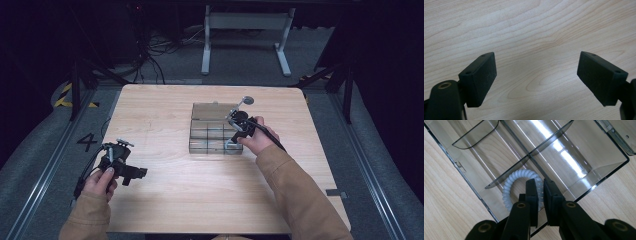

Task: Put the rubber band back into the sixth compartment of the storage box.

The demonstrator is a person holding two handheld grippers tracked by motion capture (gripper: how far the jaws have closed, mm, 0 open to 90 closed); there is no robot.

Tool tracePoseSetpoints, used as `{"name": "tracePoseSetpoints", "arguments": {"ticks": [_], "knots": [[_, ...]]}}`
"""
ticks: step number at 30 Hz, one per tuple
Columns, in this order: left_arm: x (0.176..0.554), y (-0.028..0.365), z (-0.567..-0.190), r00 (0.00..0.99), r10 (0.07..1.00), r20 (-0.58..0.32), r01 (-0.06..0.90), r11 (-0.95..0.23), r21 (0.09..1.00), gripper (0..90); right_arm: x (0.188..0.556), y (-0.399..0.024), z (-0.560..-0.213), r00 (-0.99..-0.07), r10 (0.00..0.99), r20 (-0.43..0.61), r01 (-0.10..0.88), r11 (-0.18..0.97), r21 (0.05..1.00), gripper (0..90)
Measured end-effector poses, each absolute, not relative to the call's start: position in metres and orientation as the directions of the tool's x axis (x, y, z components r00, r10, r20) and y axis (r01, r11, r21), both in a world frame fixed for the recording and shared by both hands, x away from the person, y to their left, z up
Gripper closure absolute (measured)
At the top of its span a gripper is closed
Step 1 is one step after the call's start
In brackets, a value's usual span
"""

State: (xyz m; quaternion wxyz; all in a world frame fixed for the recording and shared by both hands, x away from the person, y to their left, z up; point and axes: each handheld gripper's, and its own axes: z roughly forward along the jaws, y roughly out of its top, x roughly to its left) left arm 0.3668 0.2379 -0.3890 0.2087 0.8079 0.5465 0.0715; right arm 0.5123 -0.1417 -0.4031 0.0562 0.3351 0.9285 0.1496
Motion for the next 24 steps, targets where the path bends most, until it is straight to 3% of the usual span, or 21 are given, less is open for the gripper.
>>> {"name": "tracePoseSetpoints", "arguments": {"ticks": [5, 9, 18, 24], "knots": [[0.367, 0.238, -0.389, 0.393, 0.913, -0.112, 0.853, -0.316, 0.415, 16.6, 0.512, -0.141, -0.405, -0.771, 0.637, -0.004, 0.603, 0.732, 0.319, 81.8], [0.367, 0.238, -0.389, 0.393, 0.912, -0.115, 0.853, -0.315, 0.415, 16.6, 0.512, -0.142, -0.404, -0.769, 0.640, -0.005, 0.600, 0.724, 0.341, 73.2], [0.367, 0.238, -0.389, 0.394, 0.912, -0.114, 0.853, -0.317, 0.415, 16.6, 0.510, -0.147, -0.395, -0.764, 0.646, 0.011, 0.601, 0.705, 0.377, 70.3], [0.367, 0.239, -0.389, 0.393, 0.913, -0.114, 0.852, -0.315, 0.418, 16.6, 0.504, -0.157, -0.379, -0.758, 0.652, 0.030, 0.593, 0.669, 0.448, 66.0]]}}
